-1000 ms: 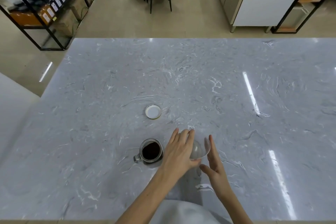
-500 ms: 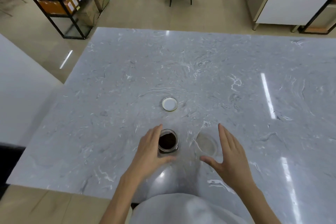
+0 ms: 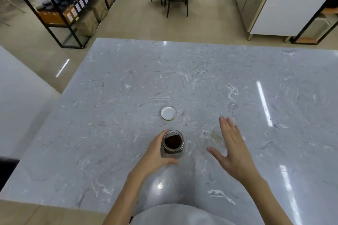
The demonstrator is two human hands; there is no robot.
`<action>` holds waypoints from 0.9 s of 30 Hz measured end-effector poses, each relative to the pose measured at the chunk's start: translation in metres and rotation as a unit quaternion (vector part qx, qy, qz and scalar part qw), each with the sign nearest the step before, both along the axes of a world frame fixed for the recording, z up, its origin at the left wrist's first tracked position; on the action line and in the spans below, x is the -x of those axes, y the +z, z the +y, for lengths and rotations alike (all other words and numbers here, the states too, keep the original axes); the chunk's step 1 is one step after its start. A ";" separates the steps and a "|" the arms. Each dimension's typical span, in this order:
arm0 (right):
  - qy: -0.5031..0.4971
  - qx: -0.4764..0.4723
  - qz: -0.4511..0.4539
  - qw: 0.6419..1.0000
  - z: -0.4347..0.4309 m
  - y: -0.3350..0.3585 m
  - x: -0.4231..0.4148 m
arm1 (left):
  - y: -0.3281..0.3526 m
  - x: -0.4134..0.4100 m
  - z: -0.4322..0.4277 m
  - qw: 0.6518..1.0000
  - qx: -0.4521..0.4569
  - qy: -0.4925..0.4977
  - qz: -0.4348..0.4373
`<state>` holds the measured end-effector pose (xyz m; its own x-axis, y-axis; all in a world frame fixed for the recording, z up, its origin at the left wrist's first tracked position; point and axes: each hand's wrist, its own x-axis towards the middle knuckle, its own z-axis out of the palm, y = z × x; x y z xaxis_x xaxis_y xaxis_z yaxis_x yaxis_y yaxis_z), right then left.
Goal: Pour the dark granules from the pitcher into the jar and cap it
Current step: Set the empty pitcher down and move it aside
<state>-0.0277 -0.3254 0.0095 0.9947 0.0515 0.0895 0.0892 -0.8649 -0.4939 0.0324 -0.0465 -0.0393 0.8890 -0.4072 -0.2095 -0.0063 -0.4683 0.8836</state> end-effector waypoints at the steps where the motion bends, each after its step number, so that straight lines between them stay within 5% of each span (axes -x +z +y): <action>1: 0.008 -0.109 0.013 0.994 0.019 -0.001 0.002 | -0.004 0.001 0.000 1.000 0.013 0.011 0.000; 3: 0.026 -0.303 0.102 0.947 0.056 -0.013 0.003 | -0.010 0.005 0.000 0.998 0.045 0.048 0.003; 6: 0.036 -0.395 0.228 0.889 0.092 -0.033 -0.006 | -0.007 0.008 0.003 0.996 0.055 0.071 -0.003; 9: 0.041 -0.419 0.239 0.875 0.094 -0.040 -0.009 | 0.003 0.005 -0.005 0.997 0.039 0.062 -0.028; 15: -0.035 -0.398 0.138 0.906 0.077 -0.026 -0.014 | 0.015 -0.007 -0.025 0.996 0.060 0.046 -0.053; 19: -0.027 -0.428 0.149 0.891 0.083 -0.038 -0.012 | 0.016 -0.013 -0.018 0.997 0.054 0.006 -0.049; 27: 0.041 -0.431 0.255 0.865 0.102 -0.055 -0.041 | -0.003 0.000 0.019 0.995 0.065 0.078 -0.023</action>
<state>0.0136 -0.2231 -0.0453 0.9121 0.2568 -0.3196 -0.2868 -0.1576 -0.9449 0.0324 -0.0273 -0.0421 0.9507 -0.2851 -0.1217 0.0157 -0.3478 0.9374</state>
